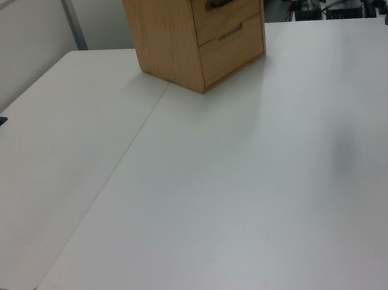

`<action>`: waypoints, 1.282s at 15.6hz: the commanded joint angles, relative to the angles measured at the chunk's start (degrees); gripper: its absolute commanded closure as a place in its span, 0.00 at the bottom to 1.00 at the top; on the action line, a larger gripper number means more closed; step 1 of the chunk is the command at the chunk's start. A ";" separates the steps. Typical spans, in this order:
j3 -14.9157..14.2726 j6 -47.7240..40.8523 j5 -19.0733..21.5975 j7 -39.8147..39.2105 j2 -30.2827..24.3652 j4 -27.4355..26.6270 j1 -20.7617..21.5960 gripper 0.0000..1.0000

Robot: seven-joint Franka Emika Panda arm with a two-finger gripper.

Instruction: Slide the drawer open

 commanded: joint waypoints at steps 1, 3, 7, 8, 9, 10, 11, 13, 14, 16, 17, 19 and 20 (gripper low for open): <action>-0.62 0.34 0.31 -0.84 -1.14 -1.14 0.24 0.00; -0.71 0.25 0.31 -0.84 -1.14 -1.14 0.24 0.00; -0.71 0.43 0.31 -0.93 -1.14 -1.14 0.24 0.00; -0.71 0.43 0.31 -0.93 -1.05 -1.14 0.24 0.00; -0.71 0.60 0.31 -0.93 -1.05 -1.14 0.24 0.00; -0.71 0.60 0.31 -0.93 -1.05 -1.14 0.24 0.00; -0.79 0.43 0.31 -0.84 -1.05 -1.14 0.24 0.00; -0.97 0.34 0.31 -0.84 -1.14 -1.14 0.15 0.00; -1.06 0.34 0.31 -0.84 -1.14 -1.14 0.06 0.00; -1.15 0.08 0.31 -0.84 -1.14 -1.14 0.06 0.00; -1.32 0.08 0.31 -0.84 -1.14 -1.05 -0.02 0.00; -1.32 0.69 0.31 -0.84 -0.88 -0.44 -0.02 0.00; -1.32 0.34 0.31 -0.84 -0.53 0.08 -0.02 0.00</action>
